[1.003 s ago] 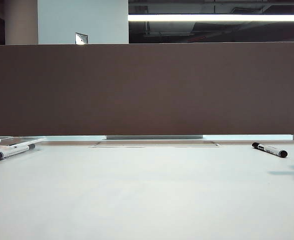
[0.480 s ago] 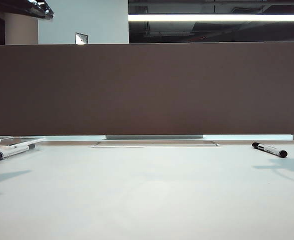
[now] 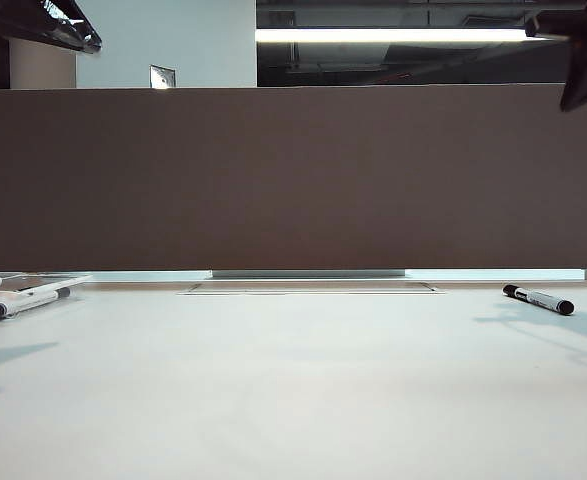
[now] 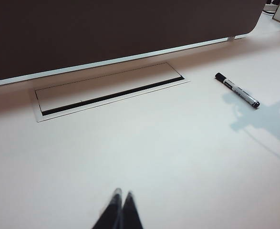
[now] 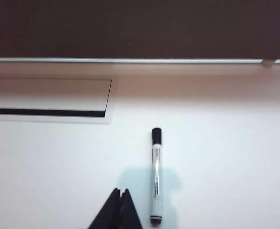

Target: Pick up the black marker on the right and put it into the packaging box on the left, making sure the marker fit the shape of the box's grooves.

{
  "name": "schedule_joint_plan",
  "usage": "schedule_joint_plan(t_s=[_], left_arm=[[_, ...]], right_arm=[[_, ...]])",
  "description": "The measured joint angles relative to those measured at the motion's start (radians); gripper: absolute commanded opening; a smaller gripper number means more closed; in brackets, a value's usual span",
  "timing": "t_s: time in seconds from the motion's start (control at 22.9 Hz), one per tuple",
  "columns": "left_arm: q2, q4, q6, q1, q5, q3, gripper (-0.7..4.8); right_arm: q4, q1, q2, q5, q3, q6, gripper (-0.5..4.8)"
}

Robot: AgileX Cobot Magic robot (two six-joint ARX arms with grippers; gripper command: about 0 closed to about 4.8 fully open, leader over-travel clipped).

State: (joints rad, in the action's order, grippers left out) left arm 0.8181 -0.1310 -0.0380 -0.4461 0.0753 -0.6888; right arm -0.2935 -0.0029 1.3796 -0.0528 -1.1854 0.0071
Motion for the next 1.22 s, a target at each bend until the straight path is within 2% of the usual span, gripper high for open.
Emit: schedule_joint_plan(t_s=[0.31, 0.35, 0.48, 0.52, 0.57, 0.7, 0.78, 1.22], left_arm=[[0.0, 0.033, 0.0, 0.0, 0.0, 0.0, -0.06], [0.0, 0.043, 0.0, 0.0, 0.0, 0.0, -0.06], [0.0, 0.053, 0.0, 0.0, 0.0, 0.0, -0.06], [0.0, 0.053, 0.0, 0.0, 0.0, 0.0, -0.05], [0.0, 0.053, 0.0, 0.0, 0.0, 0.0, -0.05], [0.0, 0.052, 0.0, 0.0, 0.0, 0.0, -0.06], [0.0, 0.053, 0.0, 0.0, 0.0, 0.0, -0.05], [0.0, 0.052, 0.0, 0.0, 0.0, 0.0, -0.05]], right_arm=[[-0.143, -0.001, 0.244, -0.001, -0.224, -0.002, 0.0], [-0.155, -0.001, 0.271, -0.001, -0.241, -0.004, 0.22], [-0.185, -0.001, 0.36, -0.001, -0.314, -0.006, 1.6], [-0.195, -0.001, 0.381, -0.001, -0.338, -0.007, 2.28], [-0.208, -0.001, 0.416, -0.001, -0.37, -0.019, 2.64], [-0.251, -0.001, 0.492, -0.001, -0.456, -0.034, 3.07], [-0.274, -0.002, 0.541, -0.001, -0.513, -0.041, 3.83], [-0.411, -0.029, 0.752, -0.001, -0.738, -0.041, 3.78]])
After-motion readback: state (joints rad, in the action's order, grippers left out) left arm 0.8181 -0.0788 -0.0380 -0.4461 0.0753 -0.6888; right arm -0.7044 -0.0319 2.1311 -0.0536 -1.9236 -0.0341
